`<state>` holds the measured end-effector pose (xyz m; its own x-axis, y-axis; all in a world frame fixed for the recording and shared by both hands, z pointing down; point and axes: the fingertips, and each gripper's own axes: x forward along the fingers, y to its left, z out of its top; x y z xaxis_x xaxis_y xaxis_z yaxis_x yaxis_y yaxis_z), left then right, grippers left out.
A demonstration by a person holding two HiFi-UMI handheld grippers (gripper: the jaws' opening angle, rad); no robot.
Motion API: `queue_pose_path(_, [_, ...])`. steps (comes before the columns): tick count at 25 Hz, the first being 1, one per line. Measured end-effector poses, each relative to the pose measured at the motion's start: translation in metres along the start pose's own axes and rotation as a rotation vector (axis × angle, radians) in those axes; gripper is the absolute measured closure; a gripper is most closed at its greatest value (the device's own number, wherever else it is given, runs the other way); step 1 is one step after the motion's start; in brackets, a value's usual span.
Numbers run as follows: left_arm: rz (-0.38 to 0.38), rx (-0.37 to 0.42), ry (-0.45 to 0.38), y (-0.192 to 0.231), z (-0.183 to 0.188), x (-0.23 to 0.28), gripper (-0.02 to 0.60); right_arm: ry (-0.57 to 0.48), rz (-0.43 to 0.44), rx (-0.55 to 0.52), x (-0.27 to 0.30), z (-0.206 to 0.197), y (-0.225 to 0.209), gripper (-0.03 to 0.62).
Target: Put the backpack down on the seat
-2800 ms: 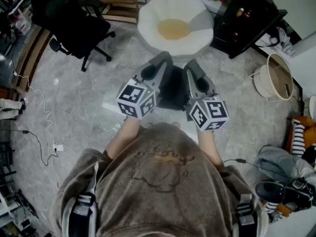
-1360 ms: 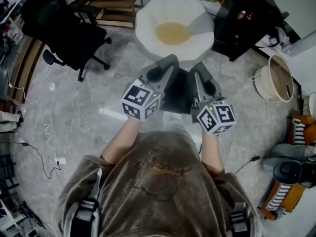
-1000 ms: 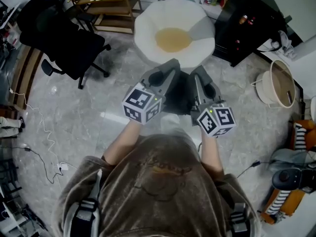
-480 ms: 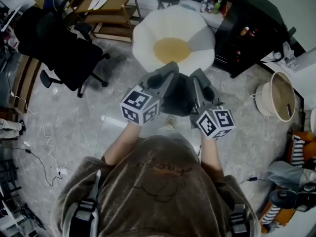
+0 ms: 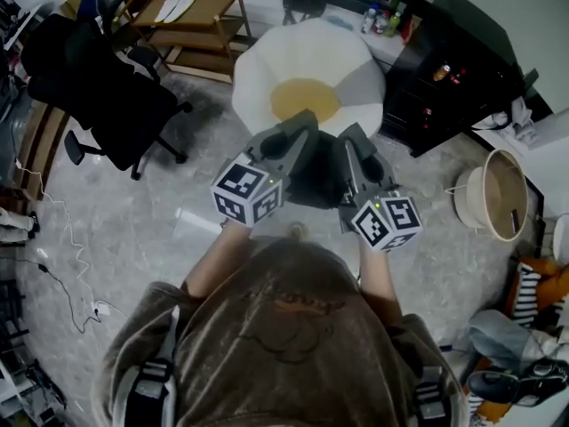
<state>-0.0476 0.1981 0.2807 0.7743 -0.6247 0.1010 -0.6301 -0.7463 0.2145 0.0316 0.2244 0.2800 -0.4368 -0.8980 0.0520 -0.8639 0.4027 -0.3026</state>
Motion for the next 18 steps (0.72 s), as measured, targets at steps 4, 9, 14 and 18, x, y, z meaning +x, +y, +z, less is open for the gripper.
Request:
queue_pose_path(4, [0.014,-0.014,-0.010,0.010,0.005,0.019,0.554,0.011,0.016,0.000,0.013,0.006,-0.016,0.565])
queue_pose_path(9, [0.025,-0.018,-0.020,0.022,0.011,0.036,0.552,0.020,0.029,-0.007,0.032,0.013,-0.029,0.565])
queue_pose_path(14, [0.027,-0.018,-0.025,0.038,0.015,0.053,0.552,0.020,0.030,0.002,0.052,0.016,-0.042,0.565])
queue_pose_path(18, [0.022,-0.021,-0.018,0.052,0.015,0.070,0.552,0.024,0.026,0.010,0.068,0.016,-0.054,0.565])
